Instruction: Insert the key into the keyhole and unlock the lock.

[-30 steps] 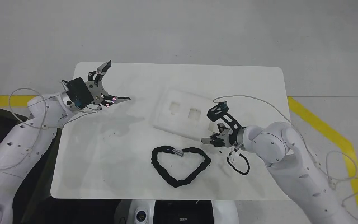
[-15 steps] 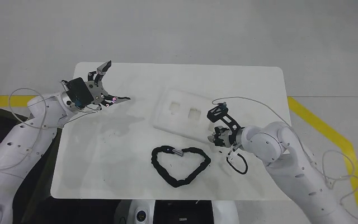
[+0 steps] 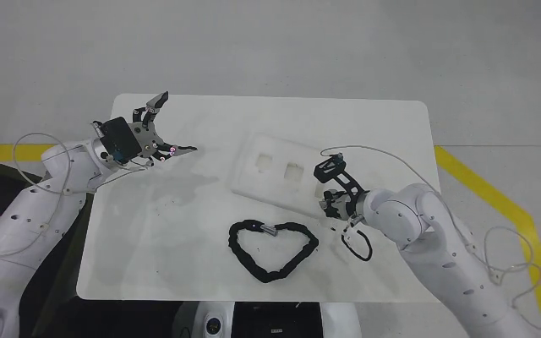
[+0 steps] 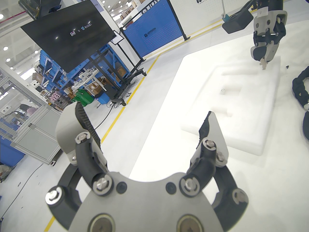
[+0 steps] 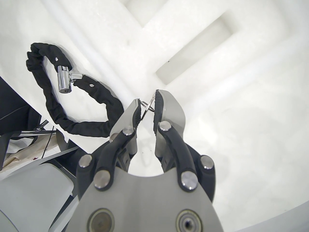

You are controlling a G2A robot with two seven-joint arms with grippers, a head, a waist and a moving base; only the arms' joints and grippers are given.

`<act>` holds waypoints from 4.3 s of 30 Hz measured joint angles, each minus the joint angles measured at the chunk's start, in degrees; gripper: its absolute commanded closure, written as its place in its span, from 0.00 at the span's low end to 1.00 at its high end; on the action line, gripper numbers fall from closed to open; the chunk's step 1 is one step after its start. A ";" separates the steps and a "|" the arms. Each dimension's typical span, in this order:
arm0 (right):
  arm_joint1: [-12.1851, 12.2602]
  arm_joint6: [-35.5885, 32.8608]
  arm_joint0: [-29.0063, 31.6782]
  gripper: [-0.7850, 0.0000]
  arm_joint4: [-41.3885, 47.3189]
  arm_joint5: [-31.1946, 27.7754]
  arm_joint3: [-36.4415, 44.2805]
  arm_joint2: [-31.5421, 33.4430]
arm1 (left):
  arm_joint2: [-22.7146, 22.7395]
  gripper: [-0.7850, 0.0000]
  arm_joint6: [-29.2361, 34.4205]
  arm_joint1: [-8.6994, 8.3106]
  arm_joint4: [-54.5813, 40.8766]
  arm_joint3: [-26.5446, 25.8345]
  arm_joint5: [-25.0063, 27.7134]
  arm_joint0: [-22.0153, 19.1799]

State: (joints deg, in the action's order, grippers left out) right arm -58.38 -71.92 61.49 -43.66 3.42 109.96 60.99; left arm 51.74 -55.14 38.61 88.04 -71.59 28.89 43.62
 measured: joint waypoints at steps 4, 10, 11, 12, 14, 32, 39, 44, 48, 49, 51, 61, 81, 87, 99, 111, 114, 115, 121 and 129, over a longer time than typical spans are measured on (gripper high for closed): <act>-0.04 0.22 -0.06 1.00 -0.59 0.16 -0.15 -0.10 | 0.00 0.00 0.00 0.00 0.00 0.00 0.00 0.00; -0.11 0.48 -0.14 1.00 -1.54 0.36 -0.32 -0.23 | 0.00 0.00 0.00 0.00 0.00 0.00 0.00 0.00; -0.11 0.46 -0.18 1.00 -1.78 0.41 -0.33 -0.23 | 0.00 0.00 0.00 0.00 0.00 0.00 0.00 0.00; -0.11 0.38 -0.24 1.00 -2.12 0.48 -0.27 -0.20 | 0.00 0.00 0.00 0.00 0.00 0.00 0.00 0.00; -0.10 0.22 -0.39 1.00 -2.72 0.60 -0.01 -0.07 | 0.00 0.00 0.00 0.00 0.00 0.00 0.00 0.00; 0.01 0.10 -0.91 1.00 -7.08 1.20 1.04 2.16 | 0.00 0.00 0.00 0.00 0.00 0.00 0.00 0.00; 0.26 2.12 0.90 1.00 -2.70 -0.02 4.25 5.73 | 0.00 0.00 0.00 0.00 0.00 0.00 0.00 0.00; 0.43 5.46 2.89 1.00 4.92 -2.68 4.74 9.43 | 0.00 0.00 0.00 0.00 0.00 0.00 0.00 0.00; 0.62 8.58 4.60 1.00 9.53 -5.10 4.07 12.33 | 0.00 0.00 0.00 0.00 0.00 0.00 0.00 0.00; 0.60 9.48 5.01 1.00 11.26 -5.70 3.91 12.85 | 0.00 0.00 0.00 0.00 0.00 0.00 0.00 0.00; 0.64 11.24 5.79 1.00 15.09 -7.29 3.47 14.22 | 0.00 0.00 0.00 0.00 0.00 0.00 0.00 0.00; 1.17 13.89 8.43 1.00 20.55 -10.62 2.59 18.35 | 0.00 0.00 0.00 0.00 0.00 0.00 0.00 0.00; 1.18 14.10 8.51 1.00 20.63 -10.74 2.52 18.44 | 0.07 0.00 3.91 -0.13 1.96 -8.06 3.11 4.37; 1.18 14.10 8.51 1.00 20.63 -10.74 2.52 18.44 | -0.74 0.00 4.34 -0.34 4.99 -13.09 6.04 8.26; 1.18 14.10 8.51 1.00 20.63 -10.74 2.52 18.44 | -6.93 0.00 11.02 1.42 13.49 -19.13 16.43 8.34; 1.18 14.10 8.51 1.00 20.63 -10.74 2.52 18.44 | -15.04 0.00 16.80 5.70 17.94 -18.51 20.88 3.58; 1.18 14.10 8.51 1.00 20.63 -10.74 2.52 18.44 | -17.30 0.00 17.88 6.61 20.45 -18.60 22.58 2.61; 1.18 14.10 8.51 1.00 20.63 -10.74 2.52 18.44 | -17.91 0.00 18.40 6.84 21.50 -18.69 22.74 2.34; 1.18 14.10 8.51 1.00 20.63 -10.74 2.52 18.44 | -19.89 0.00 20.85 8.17 22.17 -16.39 23.64 1.78; 1.18 14.10 8.51 1.00 20.63 -10.74 2.52 18.44 | -19.24 0.00 25.96 9.89 16.41 -14.42 23.06 1.01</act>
State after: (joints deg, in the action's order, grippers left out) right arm -57.20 -57.83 70.00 -23.03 -7.32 112.48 79.43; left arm 32.49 -29.18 48.50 104.45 -86.01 51.96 44.63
